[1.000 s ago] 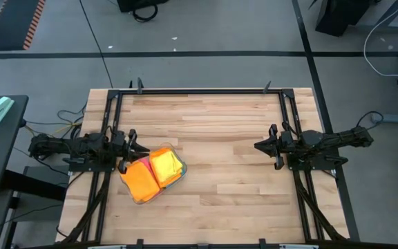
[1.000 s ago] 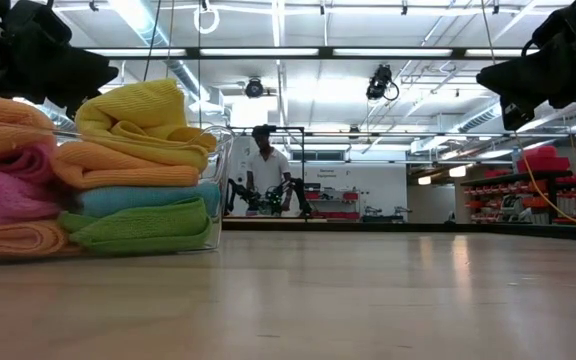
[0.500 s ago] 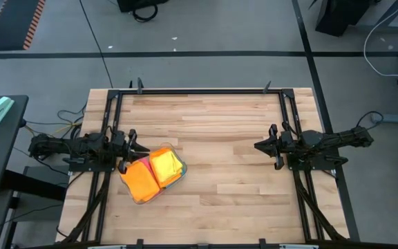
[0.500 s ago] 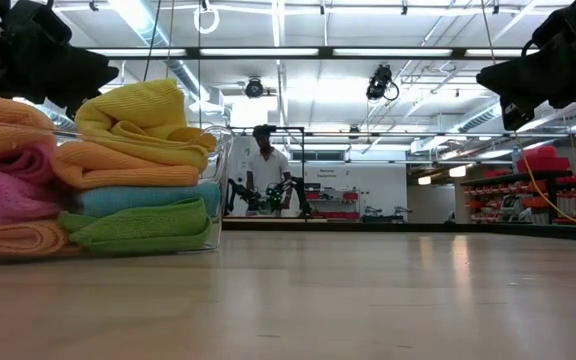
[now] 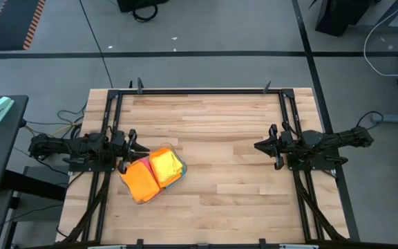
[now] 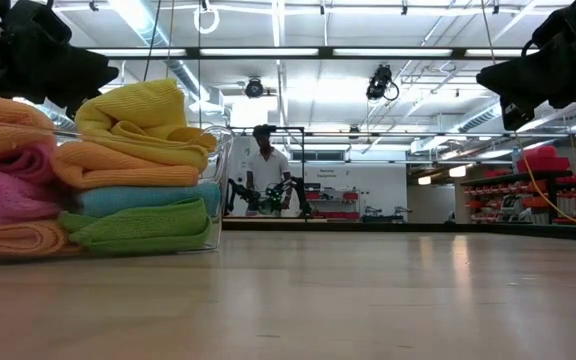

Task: Fold microfiber towels
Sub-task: Return to Home Position

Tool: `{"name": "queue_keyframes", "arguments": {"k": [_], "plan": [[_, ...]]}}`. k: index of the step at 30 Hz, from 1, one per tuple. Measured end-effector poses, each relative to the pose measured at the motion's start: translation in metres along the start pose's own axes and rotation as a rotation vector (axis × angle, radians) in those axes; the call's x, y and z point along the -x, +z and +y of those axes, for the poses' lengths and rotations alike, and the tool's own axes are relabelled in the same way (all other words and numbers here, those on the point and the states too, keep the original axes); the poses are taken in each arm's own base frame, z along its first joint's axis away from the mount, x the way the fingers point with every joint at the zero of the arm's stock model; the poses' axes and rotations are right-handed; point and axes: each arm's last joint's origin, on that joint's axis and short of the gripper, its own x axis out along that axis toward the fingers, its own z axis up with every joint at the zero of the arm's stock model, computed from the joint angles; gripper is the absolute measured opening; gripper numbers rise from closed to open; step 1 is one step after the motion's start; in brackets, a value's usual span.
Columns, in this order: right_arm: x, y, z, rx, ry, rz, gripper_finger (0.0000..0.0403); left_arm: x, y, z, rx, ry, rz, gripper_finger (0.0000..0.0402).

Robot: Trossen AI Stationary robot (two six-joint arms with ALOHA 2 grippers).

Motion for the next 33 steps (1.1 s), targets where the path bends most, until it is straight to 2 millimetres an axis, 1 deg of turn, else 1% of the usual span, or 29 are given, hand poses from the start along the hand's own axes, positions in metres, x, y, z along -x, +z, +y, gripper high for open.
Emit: {"name": "queue_keyframes", "arguments": {"k": [9, 20, 29, 33], "plan": [[0.0, 0.0, 0.0, 0.0, 0.0, 0.0, 0.0044, 0.0, 0.0, 0.0, 0.001, 0.0, 0.0, 0.0081], [0.0, 0.0, 0.0, 0.0, 0.0, 0.0, 0.0044, 0.0, 0.0002, 0.0, 0.0, 0.0, -0.001, 0.0091], [0.0, 0.0, 0.0, 0.0, 0.0, 0.0, 0.0044, 0.0, 0.0002, 0.0, 0.0, 0.0, -0.001, 0.0081], [0.0, 0.0, 0.0, -0.001, 0.0, 0.0, 0.0044, 0.0, 0.0001, 0.0, 0.001, 0.0, -0.001, 0.0083]]}}
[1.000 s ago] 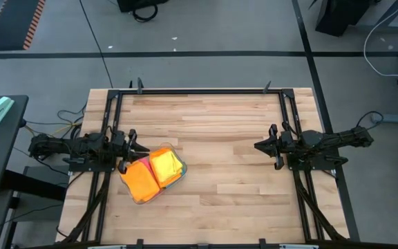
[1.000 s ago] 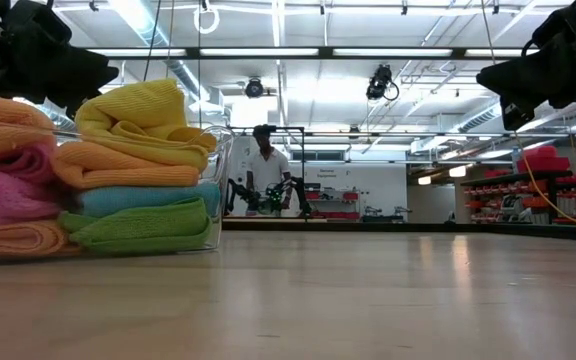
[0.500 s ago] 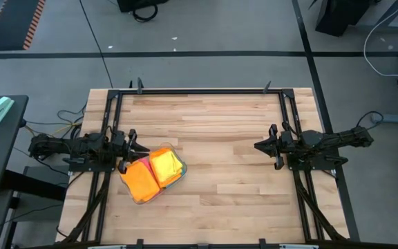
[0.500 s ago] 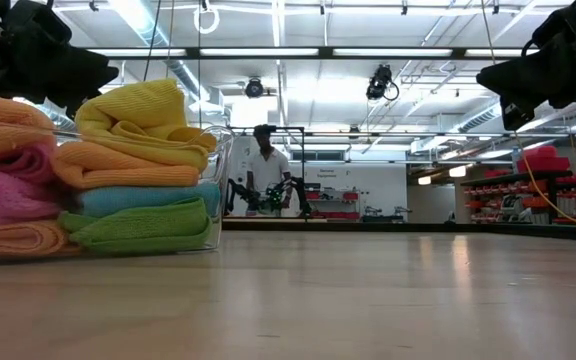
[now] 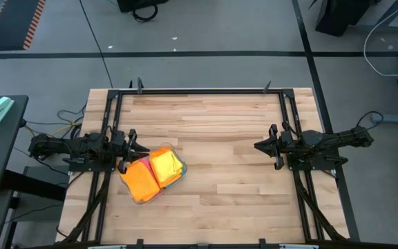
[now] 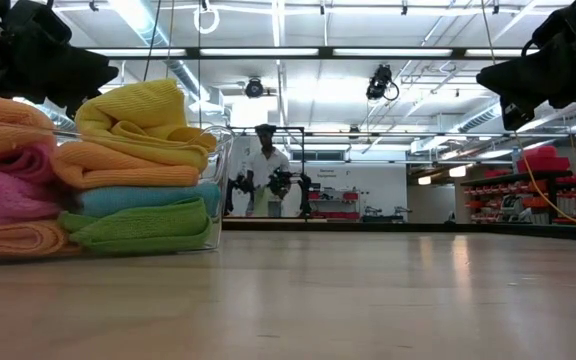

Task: Fold microfiber towels
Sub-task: Return to Home Position

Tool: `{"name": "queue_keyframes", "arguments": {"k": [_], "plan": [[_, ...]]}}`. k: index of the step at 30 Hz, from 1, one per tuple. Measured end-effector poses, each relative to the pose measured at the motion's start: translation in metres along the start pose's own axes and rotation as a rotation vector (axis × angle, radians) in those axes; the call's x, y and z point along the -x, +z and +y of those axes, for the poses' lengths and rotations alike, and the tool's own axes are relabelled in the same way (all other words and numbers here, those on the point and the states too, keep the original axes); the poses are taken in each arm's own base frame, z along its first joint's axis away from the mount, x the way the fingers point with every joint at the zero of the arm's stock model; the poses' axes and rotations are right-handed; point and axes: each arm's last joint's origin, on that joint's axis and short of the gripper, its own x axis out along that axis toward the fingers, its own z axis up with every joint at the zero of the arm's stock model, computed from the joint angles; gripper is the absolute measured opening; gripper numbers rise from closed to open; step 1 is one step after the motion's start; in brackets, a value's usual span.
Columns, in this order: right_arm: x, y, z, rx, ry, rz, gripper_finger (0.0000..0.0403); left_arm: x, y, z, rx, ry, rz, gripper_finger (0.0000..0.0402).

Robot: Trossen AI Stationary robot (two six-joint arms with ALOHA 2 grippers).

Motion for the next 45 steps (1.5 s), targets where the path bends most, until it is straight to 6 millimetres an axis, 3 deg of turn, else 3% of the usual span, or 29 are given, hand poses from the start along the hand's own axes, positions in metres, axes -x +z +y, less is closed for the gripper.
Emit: {"name": "queue_keyframes", "arguments": {"k": [45], "plan": [[0.0, 0.0, 0.0, 0.001, 0.0, 0.0, 0.0044, 0.0, 0.0, 0.0, 0.001, 0.0, 0.0, 0.0089]]}}
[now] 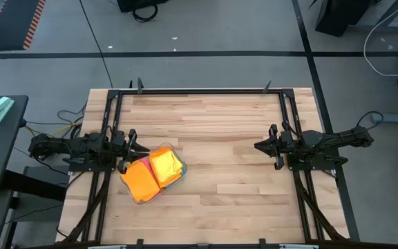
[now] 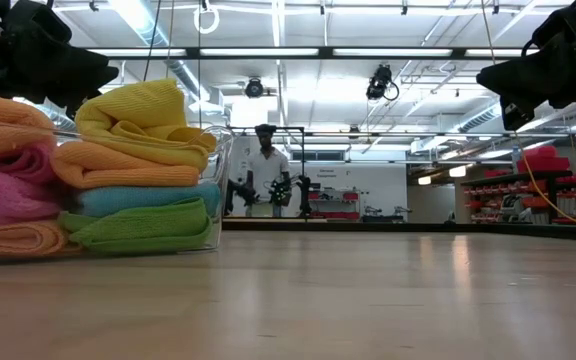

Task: Fold microfiber towels
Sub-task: Return to Home Position

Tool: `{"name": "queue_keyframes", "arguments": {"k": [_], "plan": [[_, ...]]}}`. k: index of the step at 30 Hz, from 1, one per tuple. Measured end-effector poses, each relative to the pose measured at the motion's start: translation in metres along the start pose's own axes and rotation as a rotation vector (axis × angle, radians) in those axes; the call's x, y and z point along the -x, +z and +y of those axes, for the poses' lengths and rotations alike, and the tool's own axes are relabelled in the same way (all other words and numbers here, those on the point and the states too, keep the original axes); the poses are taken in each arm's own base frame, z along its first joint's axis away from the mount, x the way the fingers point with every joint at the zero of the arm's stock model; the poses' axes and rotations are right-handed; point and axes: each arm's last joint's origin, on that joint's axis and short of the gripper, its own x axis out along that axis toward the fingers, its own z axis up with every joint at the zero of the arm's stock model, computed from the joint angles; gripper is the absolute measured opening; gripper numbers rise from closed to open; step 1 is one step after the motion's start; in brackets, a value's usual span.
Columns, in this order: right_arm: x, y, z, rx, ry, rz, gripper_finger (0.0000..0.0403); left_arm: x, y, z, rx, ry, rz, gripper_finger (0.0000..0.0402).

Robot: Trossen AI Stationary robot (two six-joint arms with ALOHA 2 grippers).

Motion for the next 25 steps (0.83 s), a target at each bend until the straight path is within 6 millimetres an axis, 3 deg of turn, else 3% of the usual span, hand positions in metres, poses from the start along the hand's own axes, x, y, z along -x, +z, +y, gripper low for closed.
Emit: {"name": "queue_keyframes", "arguments": {"k": [25], "plan": [[0.0, 0.0, 0.0, 0.0, 0.0, 0.0, 0.0044, 0.0, 0.0, 0.0, -0.001, 0.0, 0.0, 0.009]]}}
